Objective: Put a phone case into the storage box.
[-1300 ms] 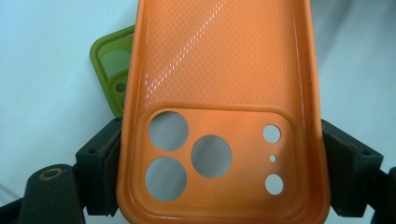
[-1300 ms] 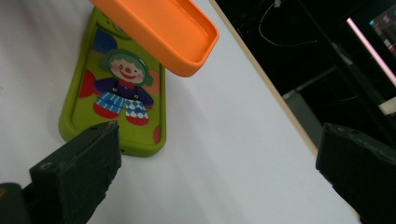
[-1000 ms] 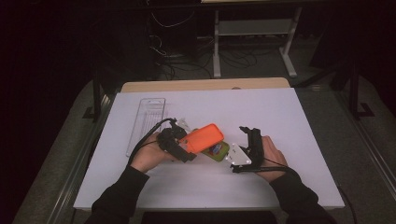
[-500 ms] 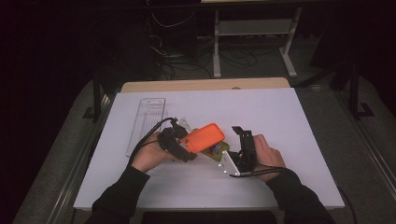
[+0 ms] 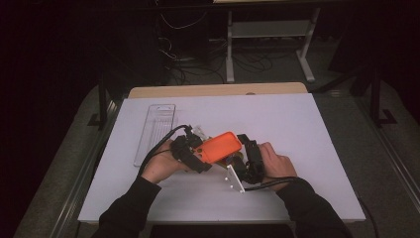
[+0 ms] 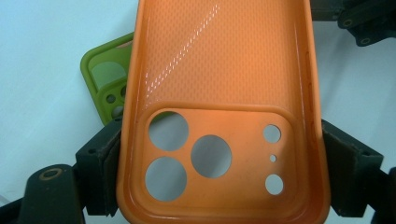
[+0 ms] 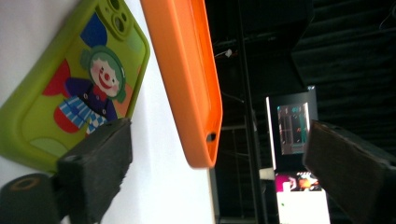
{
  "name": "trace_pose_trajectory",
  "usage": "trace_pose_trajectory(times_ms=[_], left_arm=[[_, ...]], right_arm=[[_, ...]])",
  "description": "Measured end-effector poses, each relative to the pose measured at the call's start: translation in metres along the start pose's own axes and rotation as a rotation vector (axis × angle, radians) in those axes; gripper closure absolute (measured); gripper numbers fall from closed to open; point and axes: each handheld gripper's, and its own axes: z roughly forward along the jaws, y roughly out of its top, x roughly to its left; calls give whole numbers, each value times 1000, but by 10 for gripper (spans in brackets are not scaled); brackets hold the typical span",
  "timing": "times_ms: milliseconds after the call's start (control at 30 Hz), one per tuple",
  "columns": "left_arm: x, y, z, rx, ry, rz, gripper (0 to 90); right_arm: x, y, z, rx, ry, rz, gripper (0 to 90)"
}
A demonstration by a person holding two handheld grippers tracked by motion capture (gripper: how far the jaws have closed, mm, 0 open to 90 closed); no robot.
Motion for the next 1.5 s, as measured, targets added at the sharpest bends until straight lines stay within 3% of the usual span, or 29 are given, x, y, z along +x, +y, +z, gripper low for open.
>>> trace_pose_trajectory(times_ms=[133,300,733,1067,1500], left_arm=[[0,1,0,-4,-4,2,163],[-2,1,0,-5,-5,1,163],[-2,1,0,-2,-8,9,163],[-2,2,-1,7,-8,4,163],[-3,1,1,-12,-3,10,159]], right_arm=[[5,5,1,-28,-35,-14,156],[9,10,3,-27,-26,-52,279],[14,15,3,-54,-24,-89,610],[15,16,2,-67,-22,-106,741],[18,17,2,-58,-13,-143,777]])
